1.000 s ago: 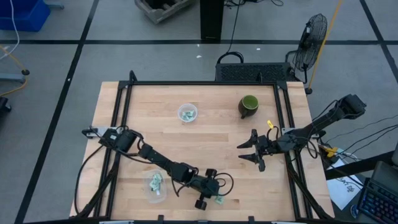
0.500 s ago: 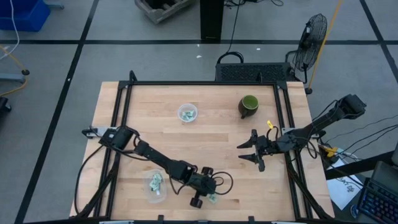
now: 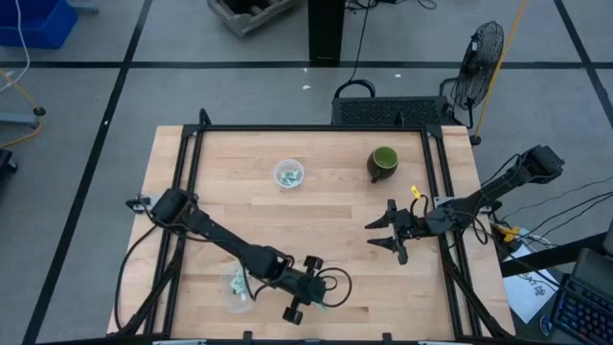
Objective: Pick and place Stevia / Truvia into bins
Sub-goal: Put the stevia packet into the transparent rectangle container
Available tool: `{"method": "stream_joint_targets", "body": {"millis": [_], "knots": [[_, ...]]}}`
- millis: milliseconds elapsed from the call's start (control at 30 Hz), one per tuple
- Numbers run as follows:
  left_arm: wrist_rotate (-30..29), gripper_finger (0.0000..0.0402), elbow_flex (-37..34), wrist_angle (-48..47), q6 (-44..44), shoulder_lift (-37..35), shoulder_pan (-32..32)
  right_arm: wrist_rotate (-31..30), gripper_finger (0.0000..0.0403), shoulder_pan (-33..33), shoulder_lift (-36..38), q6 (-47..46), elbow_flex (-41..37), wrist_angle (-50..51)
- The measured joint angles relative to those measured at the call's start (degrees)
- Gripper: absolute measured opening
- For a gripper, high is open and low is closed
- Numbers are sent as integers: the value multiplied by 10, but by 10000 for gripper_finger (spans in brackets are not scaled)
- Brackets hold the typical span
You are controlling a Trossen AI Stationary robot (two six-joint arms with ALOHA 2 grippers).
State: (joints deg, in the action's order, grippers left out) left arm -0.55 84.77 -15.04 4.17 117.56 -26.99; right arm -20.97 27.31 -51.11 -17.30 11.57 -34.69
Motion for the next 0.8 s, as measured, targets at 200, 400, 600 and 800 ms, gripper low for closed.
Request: {"method": "stream_joint_targets", "body": {"millis": [200,400,600,800], "knots": [[-48,2,1,-119,37,-32,-14,0,196,0,0,0,0,4],[-78,1,-15,-163,71,-69,-47,0,196,0,0,-1,0,7],[-170,1,-76,-170,133,-154,-92,0,196,0,0,-15,0,9],[-237,1,-174,-186,243,-268,-149,0,196,0,0,-15,0,12]]}}
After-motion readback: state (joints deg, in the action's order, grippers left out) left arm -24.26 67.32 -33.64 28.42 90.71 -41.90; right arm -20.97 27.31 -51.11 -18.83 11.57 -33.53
